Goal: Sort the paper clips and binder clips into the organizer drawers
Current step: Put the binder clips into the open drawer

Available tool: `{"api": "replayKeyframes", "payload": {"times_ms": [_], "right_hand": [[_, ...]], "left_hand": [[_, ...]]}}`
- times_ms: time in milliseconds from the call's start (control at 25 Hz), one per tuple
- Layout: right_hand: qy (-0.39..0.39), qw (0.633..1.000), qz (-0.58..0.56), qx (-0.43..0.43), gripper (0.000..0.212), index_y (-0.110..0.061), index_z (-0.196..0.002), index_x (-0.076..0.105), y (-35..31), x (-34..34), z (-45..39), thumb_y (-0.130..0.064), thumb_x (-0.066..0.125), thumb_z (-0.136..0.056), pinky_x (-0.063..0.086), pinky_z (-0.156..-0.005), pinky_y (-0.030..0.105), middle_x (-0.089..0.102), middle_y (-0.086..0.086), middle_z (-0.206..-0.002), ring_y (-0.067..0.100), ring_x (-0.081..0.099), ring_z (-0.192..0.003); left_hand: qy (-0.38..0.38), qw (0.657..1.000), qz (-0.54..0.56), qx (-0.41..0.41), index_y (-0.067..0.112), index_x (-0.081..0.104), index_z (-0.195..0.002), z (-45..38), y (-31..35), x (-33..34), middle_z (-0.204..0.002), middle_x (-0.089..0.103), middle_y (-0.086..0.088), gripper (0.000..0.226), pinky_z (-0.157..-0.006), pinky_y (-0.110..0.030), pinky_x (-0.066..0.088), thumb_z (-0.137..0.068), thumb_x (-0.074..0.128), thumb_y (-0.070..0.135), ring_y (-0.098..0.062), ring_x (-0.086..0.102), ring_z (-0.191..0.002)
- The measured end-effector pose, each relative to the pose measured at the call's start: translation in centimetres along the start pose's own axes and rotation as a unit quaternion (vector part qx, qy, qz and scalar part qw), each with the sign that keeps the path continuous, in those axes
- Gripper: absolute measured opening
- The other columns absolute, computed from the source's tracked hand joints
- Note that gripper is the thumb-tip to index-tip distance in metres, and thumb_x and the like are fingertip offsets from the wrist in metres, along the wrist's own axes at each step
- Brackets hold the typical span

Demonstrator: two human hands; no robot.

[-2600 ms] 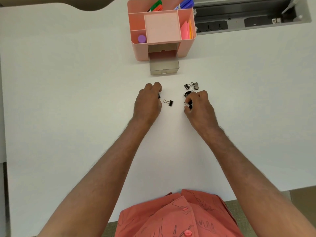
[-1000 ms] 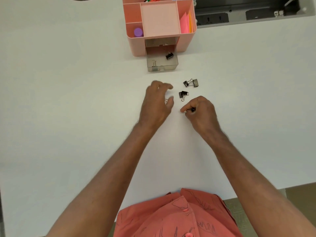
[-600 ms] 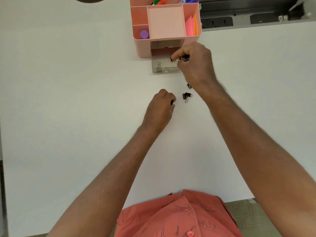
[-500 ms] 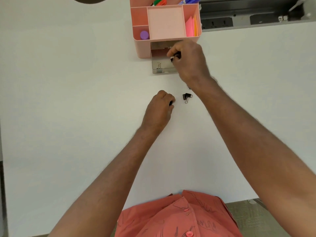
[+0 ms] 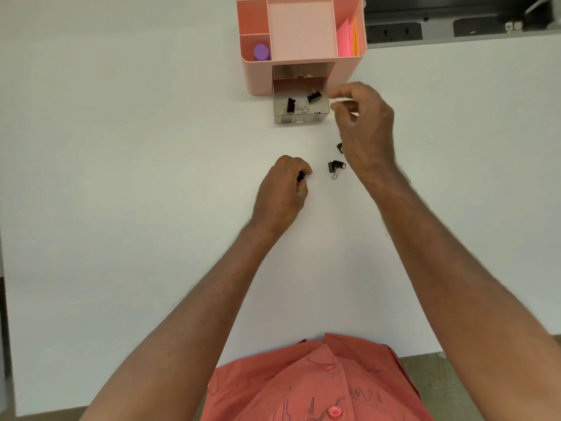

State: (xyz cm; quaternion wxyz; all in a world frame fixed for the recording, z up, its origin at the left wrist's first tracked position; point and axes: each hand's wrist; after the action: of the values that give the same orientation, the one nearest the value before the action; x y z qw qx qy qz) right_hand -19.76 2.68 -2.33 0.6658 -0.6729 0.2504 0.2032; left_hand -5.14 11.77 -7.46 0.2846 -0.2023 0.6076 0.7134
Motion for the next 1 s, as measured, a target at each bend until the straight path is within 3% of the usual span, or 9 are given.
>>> {"api": "replayKeyframes", "payload": {"times_ms": [80,160,240,360,480,640,760,880,1000], "right_hand": [[0.045,0.998,0.01,0.032,0.022,-0.018,-0.107,0.071,1.7,-0.8,1.8,-0.005,0.057,-0.096,0.053,-0.081,0.012,0.066,-0.004,-0.113,-0.004,0.064,-0.09],[0.045,0.996,0.042,0.066,0.027,-0.019,-0.114,0.067,4.2,-1.3,3.8,-0.003,0.056,-0.094,0.057,-0.084,0.025,0.057,-0.003,-0.12,0.005,0.063,-0.096],[-0.002,0.994,0.085,0.074,0.043,-0.021,-0.131,0.058,6.4,-1.5,5.1,-0.004,0.057,-0.092,0.057,-0.091,0.039,0.05,0.0,-0.134,0.018,0.059,-0.112],[-0.085,0.983,0.157,0.042,0.06,-0.025,-0.148,0.045,7.4,-1.8,5.3,-0.009,0.061,-0.093,0.048,-0.098,0.033,0.047,0.0,-0.143,0.024,0.046,-0.126],[-0.097,0.974,0.201,0.029,0.05,-0.021,-0.144,0.051,7.2,-1.9,4.5,-0.009,0.061,-0.096,0.045,-0.092,0.033,0.054,0.004,-0.132,0.026,0.046,-0.12],[-0.089,0.978,0.18,0.048,0.029,-0.019,-0.119,0.062,7.4,-1.9,4.1,-0.007,0.061,-0.093,0.051,-0.085,0.04,0.057,-0.001,-0.106,0.024,0.057,-0.102],[-0.086,0.983,0.138,0.081,0.024,-0.019,-0.111,0.061,7.1,-2.4,4.4,-0.012,0.067,-0.089,0.051,-0.077,0.029,0.057,-0.001,-0.105,0.013,0.057,-0.082],[-0.072,0.981,0.042,0.173,0.028,-0.018,-0.107,0.059,6.9,-3.1,4.8,-0.01,0.07,-0.082,0.048,-0.07,0.017,0.062,-0.004,-0.101,0.004,0.059,-0.07],[-0.062,0.929,-0.21,0.3,0.028,-0.015,-0.099,0.052,6.3,-3.4,5.5,0.003,0.068,-0.085,0.059,-0.081,0.029,0.066,0.003,-0.094,0.006,0.065,-0.073]], "left_hand": [[0.007,1.0,0.018,-0.001,0.017,0.064,-0.106,-0.2,0.2,0.2,-0.101,0.059,0.003,0.023,-0.076,-0.031,0.052,-0.094,0.053,0.001,-0.011,0.055,-0.085],[0.007,0.999,0.036,-0.006,0.018,0.065,-0.108,-0.5,0.5,0.4,-0.101,0.06,0.003,0.026,-0.078,-0.033,0.052,-0.094,0.052,0.001,-0.012,0.056,-0.087],[0.001,0.999,0.039,-0.002,0.019,0.065,-0.11,-0.8,0.9,0.6,-0.098,0.057,0.005,0.025,-0.077,-0.03,0.05,-0.093,0.055,0.003,-0.011,0.054,-0.085],[-0.022,0.999,0.028,0.01,0.018,0.063,-0.119,-1.5,1.7,1.0,-0.1,0.05,0.008,0.026,-0.079,-0.026,0.046,-0.093,0.065,0.012,-0.008,0.048,-0.088],[-0.051,0.999,-0.002,0.019,0.017,0.06,-0.128,-2.6,2.8,1.5,-0.112,0.053,0.001,0.037,-0.089,-0.03,0.048,-0.093,0.07,0.019,-0.016,0.052,-0.105],[-0.073,0.994,-0.071,0.029,0.015,0.057,-0.131,-3.8,3.6,2.1,-0.121,0.055,-0.005,0.042,-0.092,-0.034,0.048,-0.092,0.072,0.019,-0.024,0.051,-0.117],[-0.057,0.993,-0.105,0.023,0.013,0.062,-0.12,-4.1,3.6,2.5,-0.116,0.056,-0.005,0.031,-0.088,-0.036,0.049,-0.091,0.072,0.018,-0.024,0.053,-0.111],[-0.058,0.992,-0.108,0.016,0.013,0.063,-0.107,-4.3,3.7,2.6,-0.11,0.056,-0.004,0.018,-0.081,-0.034,0.047,-0.091,0.071,0.017,-0.023,0.052,-0.104],[-0.061,0.993,-0.102,0.01,0.013,0.061,-0.105,-4.4,3.7,2.3,-0.107,0.057,-0.003,0.016,-0.075,-0.028,0.039,-0.09,0.069,0.014,-0.021,0.051,-0.098]]}}
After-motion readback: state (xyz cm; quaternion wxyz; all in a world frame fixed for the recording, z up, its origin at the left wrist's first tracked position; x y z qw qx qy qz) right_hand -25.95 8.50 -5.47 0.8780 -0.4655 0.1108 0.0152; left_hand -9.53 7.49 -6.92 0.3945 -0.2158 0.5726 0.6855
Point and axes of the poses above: each hand's wrist, its own z-axis away from the middle knuckle, its own x-axis out of the palm, y = z × x
